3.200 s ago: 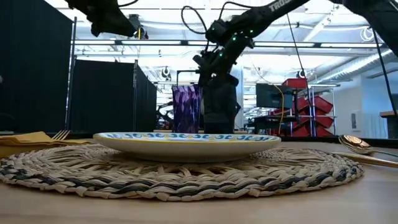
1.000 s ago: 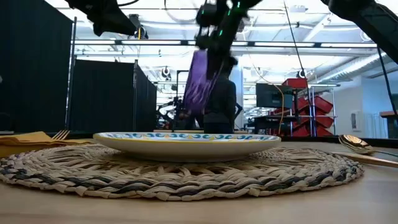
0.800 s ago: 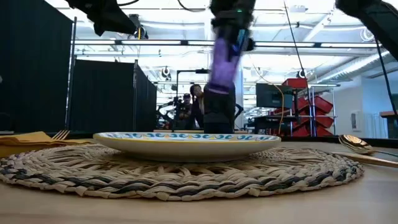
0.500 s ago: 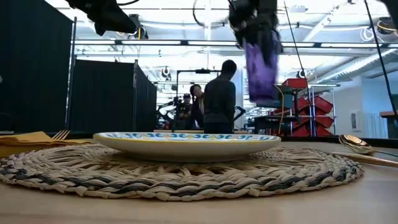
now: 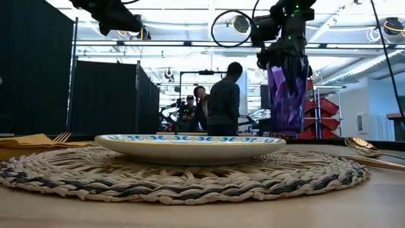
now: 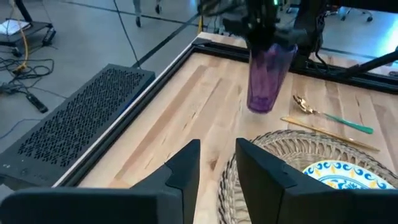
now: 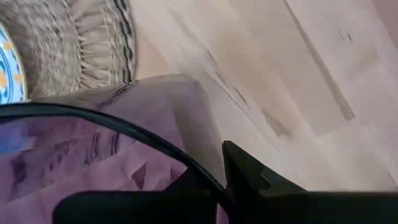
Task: Set table place
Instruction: Move the purple cup to the top right of the brown table mat
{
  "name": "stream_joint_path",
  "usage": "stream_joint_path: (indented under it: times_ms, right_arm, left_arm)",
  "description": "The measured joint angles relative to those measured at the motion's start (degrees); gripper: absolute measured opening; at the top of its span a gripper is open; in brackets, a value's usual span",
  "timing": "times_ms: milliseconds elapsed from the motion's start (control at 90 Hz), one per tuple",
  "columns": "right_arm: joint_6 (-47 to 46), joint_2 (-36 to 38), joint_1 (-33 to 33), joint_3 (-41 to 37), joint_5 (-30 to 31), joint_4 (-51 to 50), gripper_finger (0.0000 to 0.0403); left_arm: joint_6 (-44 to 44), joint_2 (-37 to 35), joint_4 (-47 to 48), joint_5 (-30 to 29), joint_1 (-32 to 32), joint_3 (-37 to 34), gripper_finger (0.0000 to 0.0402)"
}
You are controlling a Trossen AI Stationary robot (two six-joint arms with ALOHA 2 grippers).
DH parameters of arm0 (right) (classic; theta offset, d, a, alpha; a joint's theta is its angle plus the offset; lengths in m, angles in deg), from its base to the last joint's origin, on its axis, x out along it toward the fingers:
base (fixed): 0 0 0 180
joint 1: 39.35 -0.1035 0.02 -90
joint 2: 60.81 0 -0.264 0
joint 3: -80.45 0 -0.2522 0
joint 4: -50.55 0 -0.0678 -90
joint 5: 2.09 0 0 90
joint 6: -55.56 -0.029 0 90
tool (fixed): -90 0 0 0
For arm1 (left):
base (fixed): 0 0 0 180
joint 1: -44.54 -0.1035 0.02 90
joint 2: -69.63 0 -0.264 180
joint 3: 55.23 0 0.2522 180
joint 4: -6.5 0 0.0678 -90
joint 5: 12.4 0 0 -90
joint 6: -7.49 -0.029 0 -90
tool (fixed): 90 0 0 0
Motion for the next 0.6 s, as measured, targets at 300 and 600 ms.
stream_joint_path:
  times_ms: [300,600]
  right_arm:
    - [-0.70,0.00,0.08,-3.07,0.52,2.68,0.0000]
    - [-1.77,0.00,0.12,-5.97,0.57,4.92,0.0000]
  left_arm:
    - [1.34,0.00,-0.75,0.23,0.02,0.00,0.0088]
    - [1.34,0.00,-0.72,0.31,0.02,0.00,0.0088]
